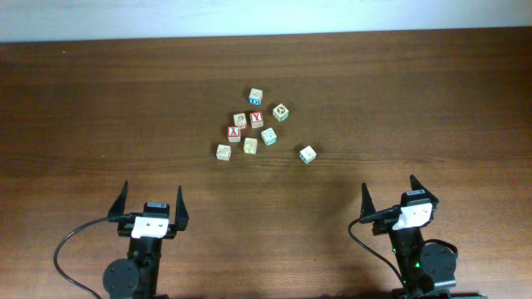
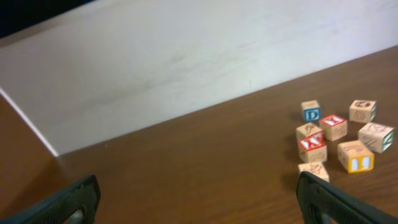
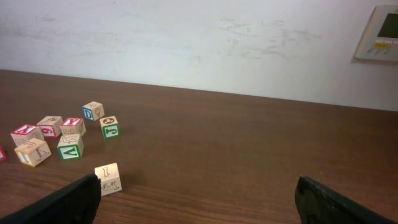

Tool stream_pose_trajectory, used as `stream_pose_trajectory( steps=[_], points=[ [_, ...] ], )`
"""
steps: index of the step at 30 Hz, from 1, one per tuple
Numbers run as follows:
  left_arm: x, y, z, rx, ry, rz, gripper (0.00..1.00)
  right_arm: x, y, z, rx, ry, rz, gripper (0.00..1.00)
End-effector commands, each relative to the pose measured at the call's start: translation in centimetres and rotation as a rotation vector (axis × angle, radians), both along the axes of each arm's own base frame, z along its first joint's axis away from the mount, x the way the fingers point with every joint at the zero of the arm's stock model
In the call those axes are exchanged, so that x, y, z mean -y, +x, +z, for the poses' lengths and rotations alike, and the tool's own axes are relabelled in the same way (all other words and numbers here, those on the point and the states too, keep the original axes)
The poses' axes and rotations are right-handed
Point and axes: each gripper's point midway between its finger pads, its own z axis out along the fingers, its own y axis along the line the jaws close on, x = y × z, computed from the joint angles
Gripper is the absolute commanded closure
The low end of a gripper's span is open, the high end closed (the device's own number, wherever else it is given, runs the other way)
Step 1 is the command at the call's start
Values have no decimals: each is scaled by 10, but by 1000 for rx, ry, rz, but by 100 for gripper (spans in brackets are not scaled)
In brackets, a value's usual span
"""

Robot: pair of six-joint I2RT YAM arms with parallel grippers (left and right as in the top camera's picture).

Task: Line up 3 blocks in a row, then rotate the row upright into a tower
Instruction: 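Raise both arms from rest and move them toward the block cluster, then grasp the red-bordered A block with the right gripper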

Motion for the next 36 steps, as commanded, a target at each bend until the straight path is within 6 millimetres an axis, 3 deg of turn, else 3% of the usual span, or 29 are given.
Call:
stream_pose_trajectory(
  steps=[1, 4, 9, 14, 17, 20, 25, 32, 34, 36],
  points=[
    [16, -2, 7, 23, 17, -90, 1, 0, -2, 16, 38, 4, 1, 1],
    [18, -3, 15, 36, 18, -103, 1, 1, -4, 34, 74, 7, 1, 1],
    [24, -8, 44, 75, -21, -137, 1, -1, -12, 68, 136, 12, 16, 1],
    [33, 3, 74, 15, -32, -196, 1, -14, -23, 96, 187, 14, 96, 2],
    [43, 23, 96, -89, -55, -268, 1, -16, -27, 105, 130, 12, 107, 1],
    [41, 48, 113, -243, -92, -267, 1, -33, -24, 122, 76, 13, 205, 1],
    [37, 83, 134, -451, -141, -261, 1, -66, 11, 146, -96, 44, 390, 1],
    [33, 123, 154, -636, -184, -254, 1, -94, 88, 122, -659, 150, 489, 2],
    [32, 141, 141, -728, -189, -255, 1, -107, 108, 102, -785, 159, 506, 2],
    [30, 156, 111, -864, -211, -253, 1, -121, 117, 67, -911, 162, 526, 2]
  ],
)
